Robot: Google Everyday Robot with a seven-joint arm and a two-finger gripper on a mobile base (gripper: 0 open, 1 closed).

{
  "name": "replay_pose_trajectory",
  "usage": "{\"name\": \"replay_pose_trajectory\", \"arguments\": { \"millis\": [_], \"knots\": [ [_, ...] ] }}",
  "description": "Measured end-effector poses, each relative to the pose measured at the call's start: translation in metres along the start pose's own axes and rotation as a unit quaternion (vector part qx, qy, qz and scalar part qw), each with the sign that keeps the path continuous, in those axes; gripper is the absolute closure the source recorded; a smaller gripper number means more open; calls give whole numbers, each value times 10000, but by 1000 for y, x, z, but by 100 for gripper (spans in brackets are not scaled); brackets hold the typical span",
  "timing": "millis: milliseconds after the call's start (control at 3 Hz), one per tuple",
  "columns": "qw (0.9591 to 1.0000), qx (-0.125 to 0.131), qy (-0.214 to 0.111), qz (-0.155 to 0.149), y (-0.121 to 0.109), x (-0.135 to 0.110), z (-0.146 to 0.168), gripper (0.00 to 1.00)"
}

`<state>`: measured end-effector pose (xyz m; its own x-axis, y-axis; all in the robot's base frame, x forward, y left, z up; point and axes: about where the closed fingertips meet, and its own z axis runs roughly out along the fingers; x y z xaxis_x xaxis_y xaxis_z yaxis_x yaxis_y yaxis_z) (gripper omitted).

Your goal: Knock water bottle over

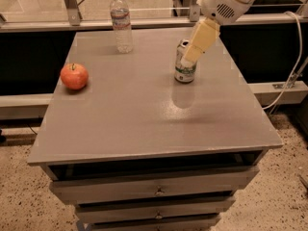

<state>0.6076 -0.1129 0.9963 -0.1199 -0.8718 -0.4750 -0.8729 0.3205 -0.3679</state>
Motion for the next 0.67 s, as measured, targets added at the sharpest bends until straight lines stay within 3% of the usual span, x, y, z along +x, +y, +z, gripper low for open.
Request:
{"name": "replay_pose_trajectory", "arguments": {
  "millis": [333,667],
  "knots": [
    [9996,57,-227,128,-1,-7,14,0],
    [9962,165,-778,347,-18,-39,59,0]
  ]
}}
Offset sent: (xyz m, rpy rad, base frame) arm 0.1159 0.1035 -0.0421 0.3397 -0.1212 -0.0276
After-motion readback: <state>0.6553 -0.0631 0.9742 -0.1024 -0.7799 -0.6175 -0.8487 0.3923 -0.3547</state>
